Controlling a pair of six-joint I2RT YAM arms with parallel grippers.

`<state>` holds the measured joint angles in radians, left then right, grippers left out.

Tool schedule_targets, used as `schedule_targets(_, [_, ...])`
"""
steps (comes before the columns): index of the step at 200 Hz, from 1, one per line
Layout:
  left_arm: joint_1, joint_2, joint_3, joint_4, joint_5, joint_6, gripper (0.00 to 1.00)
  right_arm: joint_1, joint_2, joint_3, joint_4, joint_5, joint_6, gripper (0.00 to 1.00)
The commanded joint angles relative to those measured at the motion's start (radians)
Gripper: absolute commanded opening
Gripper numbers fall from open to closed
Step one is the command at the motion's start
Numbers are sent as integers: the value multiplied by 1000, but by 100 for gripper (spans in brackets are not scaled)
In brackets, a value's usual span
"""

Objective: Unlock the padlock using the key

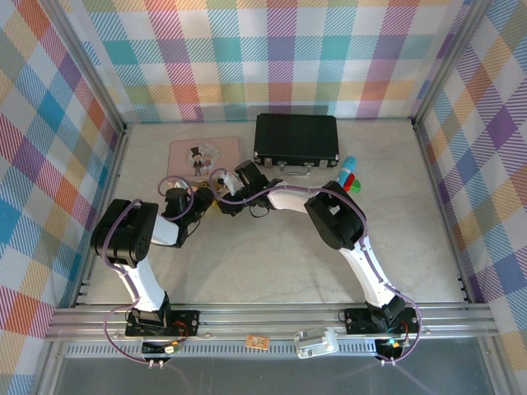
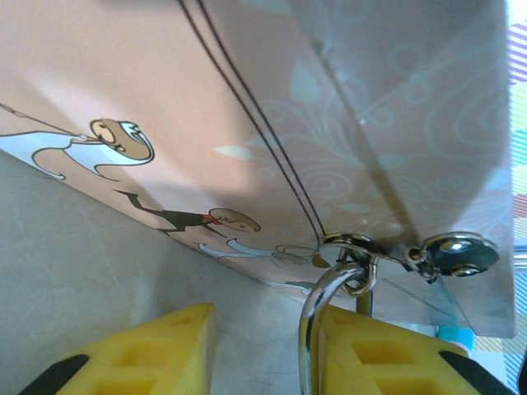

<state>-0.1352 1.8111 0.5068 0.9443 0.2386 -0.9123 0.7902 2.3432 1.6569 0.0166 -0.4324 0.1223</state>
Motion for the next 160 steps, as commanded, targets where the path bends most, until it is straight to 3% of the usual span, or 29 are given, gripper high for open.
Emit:
schedule_targets(1, [-14,25,12,34,2,2,37,15,-16,7,43,-86,4,0])
schedule_targets(33, [-21,16,14,54,4,-8,37,16,-14,12,42,-89,7,0])
schedule_targets(88, [-26,73,-7,238,31,-59,36,15,-14,12,43,-93,11,0])
schedule_targets(127, [-29,138,-4,312,38,-92,16,14,-17,19,32,-101,1,0])
schedule_targets(141, [-30,139,-8,310,40,-89,0,14,-17,20,31,-102,-2,0])
schedule_targets(160, [-29,135,-24,307,41,-83,0,12,-21,16,30,-100,-2,0])
